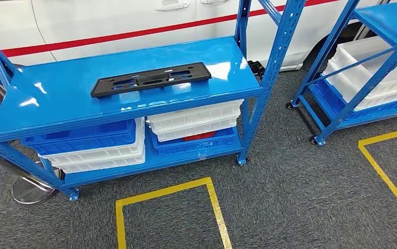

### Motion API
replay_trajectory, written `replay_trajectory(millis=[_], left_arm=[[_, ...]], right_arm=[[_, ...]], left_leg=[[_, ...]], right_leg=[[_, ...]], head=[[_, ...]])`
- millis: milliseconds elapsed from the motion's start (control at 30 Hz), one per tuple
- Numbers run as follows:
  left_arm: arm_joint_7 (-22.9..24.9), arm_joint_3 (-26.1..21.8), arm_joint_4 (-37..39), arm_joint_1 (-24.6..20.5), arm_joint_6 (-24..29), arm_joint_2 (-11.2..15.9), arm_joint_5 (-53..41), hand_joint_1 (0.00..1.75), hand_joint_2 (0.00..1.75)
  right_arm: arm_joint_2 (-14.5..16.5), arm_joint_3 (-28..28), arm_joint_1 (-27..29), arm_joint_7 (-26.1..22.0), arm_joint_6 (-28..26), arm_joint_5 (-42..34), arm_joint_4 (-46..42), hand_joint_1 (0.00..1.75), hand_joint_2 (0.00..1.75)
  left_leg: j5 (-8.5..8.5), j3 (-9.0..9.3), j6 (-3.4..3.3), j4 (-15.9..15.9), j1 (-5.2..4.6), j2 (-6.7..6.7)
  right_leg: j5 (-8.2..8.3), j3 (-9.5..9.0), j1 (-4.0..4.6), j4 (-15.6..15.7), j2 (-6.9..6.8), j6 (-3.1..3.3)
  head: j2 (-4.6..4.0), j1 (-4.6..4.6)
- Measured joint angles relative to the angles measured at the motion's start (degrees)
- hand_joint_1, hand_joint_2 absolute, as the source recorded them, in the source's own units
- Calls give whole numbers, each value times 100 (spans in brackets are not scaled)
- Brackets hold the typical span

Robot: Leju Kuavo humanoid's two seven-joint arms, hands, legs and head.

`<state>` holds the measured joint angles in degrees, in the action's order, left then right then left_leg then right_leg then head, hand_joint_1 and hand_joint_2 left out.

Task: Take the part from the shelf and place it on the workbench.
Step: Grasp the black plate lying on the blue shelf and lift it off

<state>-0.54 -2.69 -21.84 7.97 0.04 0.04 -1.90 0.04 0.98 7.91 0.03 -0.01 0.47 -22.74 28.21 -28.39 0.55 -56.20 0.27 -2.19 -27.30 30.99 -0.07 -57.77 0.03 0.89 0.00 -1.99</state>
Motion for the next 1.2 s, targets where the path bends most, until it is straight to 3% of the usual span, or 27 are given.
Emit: replay_trajectory(millis=[100, 500, 533, 633, 667, 800, 933, 1133, 1200], left_arm=[[-80, -264, 3, -61, -30, -2, -253, 0, 175], [-490, -2097, 207, -449, -248, -33, -1716, 0, 175], [-522, -2256, 233, -480, -268, -38, -1830, 0, 131], [-635, -2709, 316, -574, -338, -58, -2173, 0, 0], [-681, -2857, 344, -605, -366, -65, -2289, 0, 0], [-873, -3430, 447, -713, -487, -93, -2683, 0, 0], [-1048, -3912, 533, -802, -600, -116, -2974, 0, 0], [-1246, -4461, 632, -909, -721, -138, -3302, 0, 0], [-1290, -4603, 663, -957, -751, -169, -3390, 0, 0]], right_arm=[[0, 115, -46, -3, 3, 55, 38, 0, 175], [0, 987, -356, -29, 4, 390, 362, 0, 175], [0, 1068, -383, -42, 1, 407, 390, 0, 131], [0, 1331, -461, -113, -1, 440, 472, 0, 131], [1, 1431, -488, -157, 0, 446, 498, 0, 175], [2, 1875, -589, -436, 31, 393, 593, 0, 175], [2, 2339, -705, -837, 153, 220, 657, 0, 0], [-62, 3042, -1014, -1622, 487, -141, 644, 0, 0], [-131, 3231, -1127, -1882, 611, -251, 539, 0, 0]], left_leg=[[0, 0, 0, 0, 0, 0], [-1, -1, 0, -1, 0, 0], [-1, -1, 0, -1, 0, 0], [0, -2, 0, -1, 0, 0], [0, -2, 0, -1, 0, 0], [3, -3, -6, -12, -7, 0], [18, -13, -31, -37, -14, 1], [-8, -22, -113, -23, -4, -5], [-78, 20, -168, 78, 41, -20]], right_leg=[[0, -1, 0, 0, 0, 0], [0, 0, 0, 0, 0, 0], [0, 1, 0, 0, 0, 0], [0, 0, 0, 0, 0, 0], [0, 0, -1, 0, 0, 0], [2, 0, -9, 2, 0, -4], [6, 0, -17, 3, -2, -15], [22, -3, -26, 6, -3, -92], [-100, 80, -23, -180, -4, -142]], head=[[0, 0], [0, 0], [0, 0], [0, 0], [0, 0], [0, 0], [0, 0], [0, -2], [0, 5]])
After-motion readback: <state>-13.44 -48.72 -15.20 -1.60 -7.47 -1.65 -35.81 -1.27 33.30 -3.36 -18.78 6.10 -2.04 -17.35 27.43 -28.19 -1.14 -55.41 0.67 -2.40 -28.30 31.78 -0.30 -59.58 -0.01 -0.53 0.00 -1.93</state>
